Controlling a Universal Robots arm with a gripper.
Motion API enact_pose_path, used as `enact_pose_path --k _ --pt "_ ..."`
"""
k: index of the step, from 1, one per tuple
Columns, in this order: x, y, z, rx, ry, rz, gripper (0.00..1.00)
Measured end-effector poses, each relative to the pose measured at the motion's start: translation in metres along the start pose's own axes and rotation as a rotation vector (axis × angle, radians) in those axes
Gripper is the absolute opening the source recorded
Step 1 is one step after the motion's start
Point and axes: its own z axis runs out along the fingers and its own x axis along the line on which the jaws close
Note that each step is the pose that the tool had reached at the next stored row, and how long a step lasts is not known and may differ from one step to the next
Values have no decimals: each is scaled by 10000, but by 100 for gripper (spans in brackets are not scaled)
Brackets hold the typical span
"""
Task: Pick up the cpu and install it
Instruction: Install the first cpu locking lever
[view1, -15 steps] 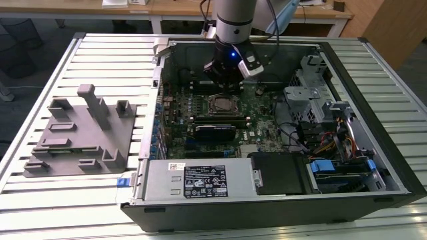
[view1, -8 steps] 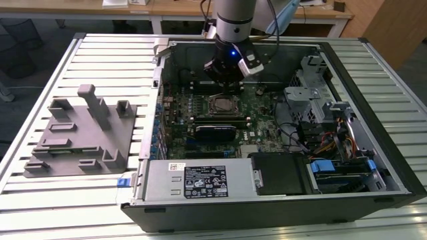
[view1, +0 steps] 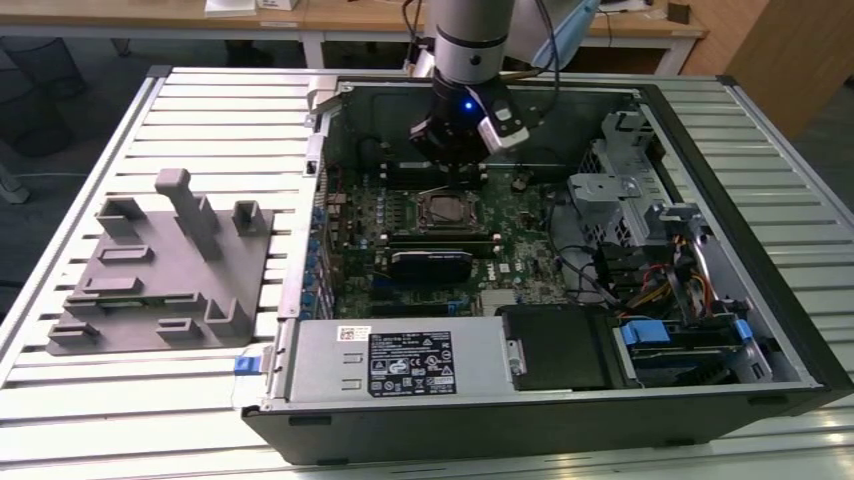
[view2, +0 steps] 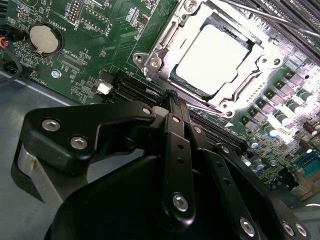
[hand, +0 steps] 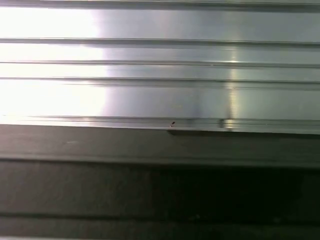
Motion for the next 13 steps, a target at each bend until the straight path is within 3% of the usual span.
enact_pose_path --k 13 --pt "-39 17 1 -90 1 -1 11"
